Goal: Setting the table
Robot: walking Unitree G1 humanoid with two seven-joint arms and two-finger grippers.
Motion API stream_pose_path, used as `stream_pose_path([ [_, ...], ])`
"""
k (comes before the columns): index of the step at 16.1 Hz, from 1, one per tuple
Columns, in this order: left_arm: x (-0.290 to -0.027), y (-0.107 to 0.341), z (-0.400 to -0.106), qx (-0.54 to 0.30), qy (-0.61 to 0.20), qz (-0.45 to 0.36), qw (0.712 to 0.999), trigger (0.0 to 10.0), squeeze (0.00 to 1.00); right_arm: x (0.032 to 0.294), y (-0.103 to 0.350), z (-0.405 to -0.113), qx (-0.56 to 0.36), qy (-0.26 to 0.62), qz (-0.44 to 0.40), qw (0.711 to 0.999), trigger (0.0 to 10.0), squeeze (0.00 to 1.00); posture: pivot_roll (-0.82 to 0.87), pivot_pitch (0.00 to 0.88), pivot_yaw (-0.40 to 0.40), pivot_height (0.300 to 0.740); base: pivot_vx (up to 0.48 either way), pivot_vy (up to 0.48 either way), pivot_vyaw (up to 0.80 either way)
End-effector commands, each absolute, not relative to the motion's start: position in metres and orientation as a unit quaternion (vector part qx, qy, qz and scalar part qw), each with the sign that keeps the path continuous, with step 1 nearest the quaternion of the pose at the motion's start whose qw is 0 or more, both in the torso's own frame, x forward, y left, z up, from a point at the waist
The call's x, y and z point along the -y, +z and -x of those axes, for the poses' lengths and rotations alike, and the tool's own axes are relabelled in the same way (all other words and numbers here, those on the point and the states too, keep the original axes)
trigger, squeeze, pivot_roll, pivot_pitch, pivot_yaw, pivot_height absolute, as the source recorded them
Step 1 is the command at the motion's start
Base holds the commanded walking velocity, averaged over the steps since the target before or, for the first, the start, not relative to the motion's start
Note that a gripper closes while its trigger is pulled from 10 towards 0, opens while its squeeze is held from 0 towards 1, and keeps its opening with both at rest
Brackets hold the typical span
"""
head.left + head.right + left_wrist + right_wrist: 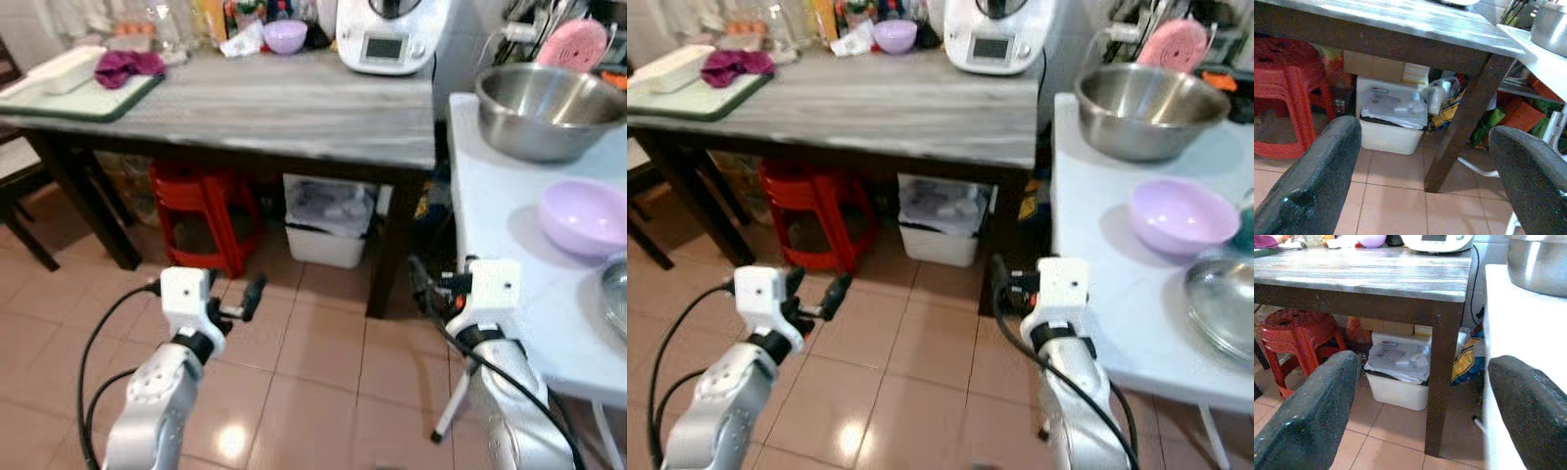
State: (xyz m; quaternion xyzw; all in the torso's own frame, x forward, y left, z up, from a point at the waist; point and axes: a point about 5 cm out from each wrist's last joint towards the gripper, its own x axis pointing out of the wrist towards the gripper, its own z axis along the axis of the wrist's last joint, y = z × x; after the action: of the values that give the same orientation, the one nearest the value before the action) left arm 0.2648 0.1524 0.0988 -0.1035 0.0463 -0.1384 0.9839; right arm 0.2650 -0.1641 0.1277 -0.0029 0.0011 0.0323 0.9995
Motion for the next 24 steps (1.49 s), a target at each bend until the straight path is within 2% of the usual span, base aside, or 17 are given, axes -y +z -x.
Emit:
stream_pose_path([
  [1,-0.150,0.102,-0.264,-0.043,-0.145,0.107,0.983,10.0,0.00,0.168,0.131,-0.264,0.004,0.024,0.006,1.000,10.0,0.00,-0.15,0.101,0.051,0.740,0.000,-0.390,0.00],
  [10,-0.146,0.108,-0.265,-0.037,-0.152,0.111,0.981,10.0,0.00,0.164,0.146,-0.265,0.038,0.038,0.035,0.998,10.0,0.00,-0.15,0.099,0.049,0.740,0.000,-0.394,0.00],
  [15,-0.147,0.108,-0.264,-0.037,-0.152,0.114,0.981,10.0,0.00,0.169,0.147,-0.266,0.030,0.011,0.021,0.999,10.0,0.00,-0.15,0.106,0.051,0.740,0.000,-0.371,0.00],
  [20,-0.145,0.108,-0.263,-0.038,-0.158,0.117,0.980,10.0,0.00,0.167,0.147,-0.265,0.026,0.008,0.015,1.000,10.0,0.00,-0.16,0.110,0.055,0.740,0.000,0.000,0.00],
  [24,-0.136,0.106,-0.259,-0.039,-0.202,0.086,0.975,10.0,0.00,0.169,0.145,-0.265,0.010,0.009,-0.005,1.000,10.0,0.00,-0.16,0.120,0.053,0.740,0.000,0.000,0.00],
])
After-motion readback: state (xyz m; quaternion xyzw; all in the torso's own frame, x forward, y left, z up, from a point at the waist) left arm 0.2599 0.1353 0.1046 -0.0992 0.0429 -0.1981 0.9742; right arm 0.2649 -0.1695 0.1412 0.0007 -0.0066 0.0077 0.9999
